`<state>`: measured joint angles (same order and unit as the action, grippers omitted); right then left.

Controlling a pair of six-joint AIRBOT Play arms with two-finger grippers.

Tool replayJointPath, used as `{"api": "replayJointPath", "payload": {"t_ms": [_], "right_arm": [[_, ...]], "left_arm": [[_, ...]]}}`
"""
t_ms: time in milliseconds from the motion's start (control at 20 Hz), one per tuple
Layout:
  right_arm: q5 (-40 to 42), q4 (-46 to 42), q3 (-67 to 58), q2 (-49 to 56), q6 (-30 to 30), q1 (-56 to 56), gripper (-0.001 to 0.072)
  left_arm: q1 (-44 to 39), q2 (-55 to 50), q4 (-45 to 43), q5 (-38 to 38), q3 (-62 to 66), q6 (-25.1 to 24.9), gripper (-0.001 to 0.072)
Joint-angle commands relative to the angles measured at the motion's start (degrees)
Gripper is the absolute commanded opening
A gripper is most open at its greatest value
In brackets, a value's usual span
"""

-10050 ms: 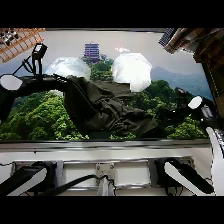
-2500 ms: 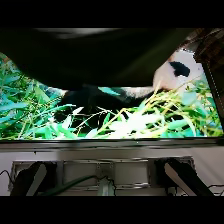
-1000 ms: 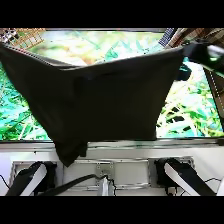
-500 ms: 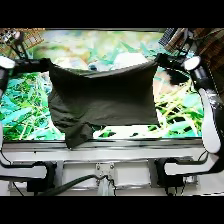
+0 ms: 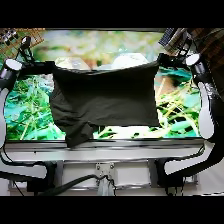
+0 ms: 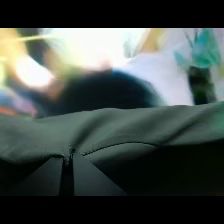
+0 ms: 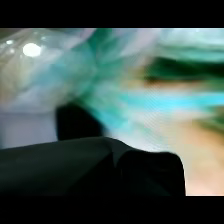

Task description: Fold the clothes and pants, and hang the long-sleeved shirts on hangers.

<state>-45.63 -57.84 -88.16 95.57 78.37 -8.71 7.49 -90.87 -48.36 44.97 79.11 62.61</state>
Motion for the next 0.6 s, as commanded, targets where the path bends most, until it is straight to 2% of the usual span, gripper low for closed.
{"api": "replayJointPath", "payload": {"t_ms": [0, 100, 300, 550], "right_arm": [[-12.2, -1.2, -0.5, 0.3, 0.0, -1.0, 0.0026], [-17.4, -1.2, -0.4, 0.3, 0.0, -0.9, 0.0026], [-25.7, -1.5, -0.2, 0.3, 0.1, -0.9, 0.0025], [-28.0, -5.4, 2.9, -1.7, 0.1, -0.9, 0.0025]], "left_arm": [[1.2, 1.4, 0.0, 7.7, -0.1, 0.0, 0.0001], [1.2, 1.4, -0.4, 11.5, -0.2, 0.6, 0.0001], [1.2, 2.3, -8.9, 18.0, -0.2, 6.7, 0.0001], [2.6, 6.0, -13.1, 21.0, -0.3, 7.7, 0.0002]]}}
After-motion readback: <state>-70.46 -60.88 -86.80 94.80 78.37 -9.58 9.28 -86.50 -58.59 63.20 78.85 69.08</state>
